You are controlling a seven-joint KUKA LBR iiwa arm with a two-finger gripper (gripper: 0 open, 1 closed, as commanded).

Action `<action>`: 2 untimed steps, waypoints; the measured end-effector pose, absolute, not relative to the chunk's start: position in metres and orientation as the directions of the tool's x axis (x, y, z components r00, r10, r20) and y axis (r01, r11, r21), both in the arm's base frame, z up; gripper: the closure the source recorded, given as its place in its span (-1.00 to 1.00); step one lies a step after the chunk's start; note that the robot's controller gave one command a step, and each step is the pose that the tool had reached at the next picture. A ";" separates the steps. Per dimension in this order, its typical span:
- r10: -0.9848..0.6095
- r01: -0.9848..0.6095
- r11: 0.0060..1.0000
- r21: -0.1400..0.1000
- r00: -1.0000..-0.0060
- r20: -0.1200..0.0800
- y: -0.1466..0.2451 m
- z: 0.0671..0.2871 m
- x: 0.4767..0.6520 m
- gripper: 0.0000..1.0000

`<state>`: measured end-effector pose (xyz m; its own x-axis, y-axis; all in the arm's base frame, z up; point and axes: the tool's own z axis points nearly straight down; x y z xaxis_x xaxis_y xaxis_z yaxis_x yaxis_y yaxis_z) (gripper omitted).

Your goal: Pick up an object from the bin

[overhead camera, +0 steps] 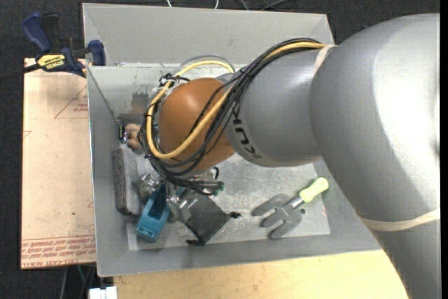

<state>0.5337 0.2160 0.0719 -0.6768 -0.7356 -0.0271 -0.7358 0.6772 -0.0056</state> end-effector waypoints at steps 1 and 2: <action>-0.734 -0.734 0.680 0.000 -0.679 -0.016 0.219 0.136 0.535 1.00; -0.857 -0.857 0.515 -0.010 -0.515 -0.025 0.221 0.134 0.539 1.00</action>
Offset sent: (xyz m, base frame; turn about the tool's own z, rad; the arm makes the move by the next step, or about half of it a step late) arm 0.0045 0.0053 -0.0019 -0.5305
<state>0.5393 0.2214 0.1342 -0.5149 -0.8569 -0.0250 -0.8570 0.5152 -0.0099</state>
